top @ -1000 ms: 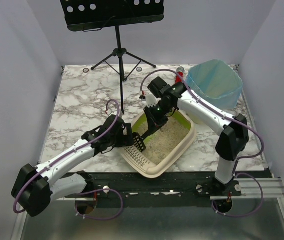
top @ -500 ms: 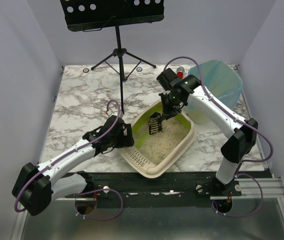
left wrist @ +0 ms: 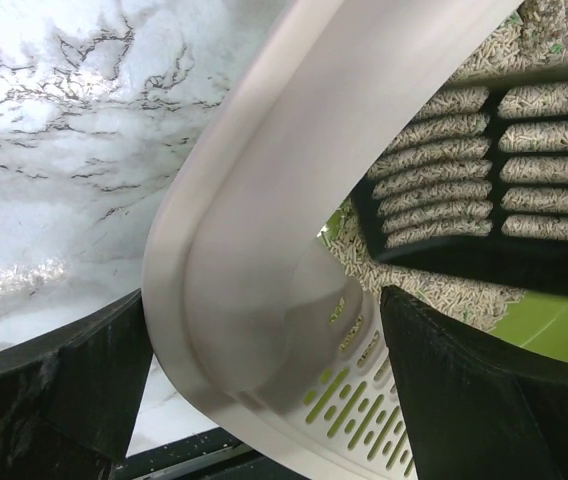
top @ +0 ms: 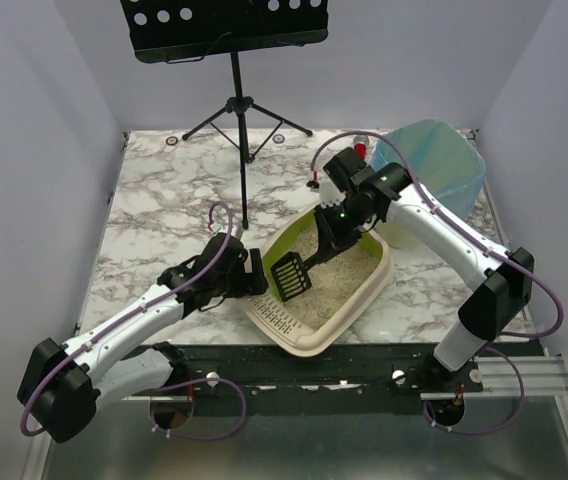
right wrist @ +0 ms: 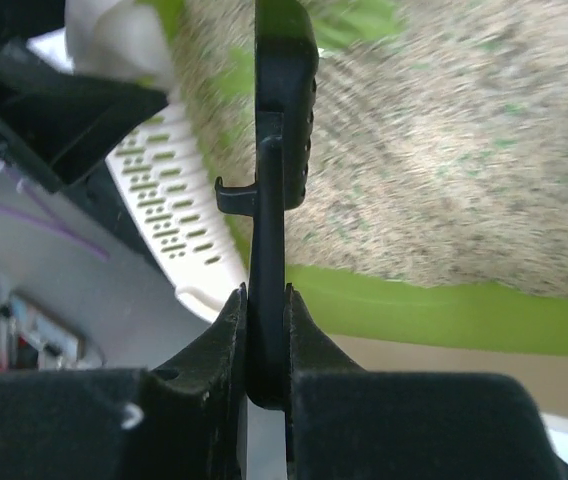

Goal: Clean the litter box

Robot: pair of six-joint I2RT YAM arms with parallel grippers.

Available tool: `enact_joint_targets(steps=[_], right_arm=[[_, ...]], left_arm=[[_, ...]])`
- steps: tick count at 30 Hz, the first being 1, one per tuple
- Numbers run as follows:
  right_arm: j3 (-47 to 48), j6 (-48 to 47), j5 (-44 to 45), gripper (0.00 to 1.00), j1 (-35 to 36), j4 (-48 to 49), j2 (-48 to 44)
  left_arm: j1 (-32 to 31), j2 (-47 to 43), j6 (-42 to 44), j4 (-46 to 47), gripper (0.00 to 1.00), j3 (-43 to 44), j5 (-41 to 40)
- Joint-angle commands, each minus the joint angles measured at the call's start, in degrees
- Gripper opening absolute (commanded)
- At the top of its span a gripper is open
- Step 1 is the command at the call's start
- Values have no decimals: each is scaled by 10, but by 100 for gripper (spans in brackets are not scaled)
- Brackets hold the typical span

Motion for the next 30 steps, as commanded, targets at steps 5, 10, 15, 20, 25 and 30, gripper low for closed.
enact_joint_targets(steps=[5, 10, 15, 20, 25, 30], right_arm=[[-33, -78, -198, 1, 27, -34, 41], [-96, -60, -107, 1, 27, -47, 11], [-65, -6, 147, 1, 25, -118, -1], [43, 35, 317, 1, 25, -192, 16], [92, 23, 372, 1, 25, -172, 33], [111, -37, 184, 1, 25, -103, -17]], left_arm=[[-2, 13, 8, 16, 97, 35, 1], [-2, 35, 18, 32, 97, 44, 3], [-2, 50, 43, 3, 97, 81, -13], [-2, 49, 70, -53, 98, 133, -65], [-2, 55, 87, -74, 99, 154, -63], [-2, 55, 164, -81, 99, 218, -32]])
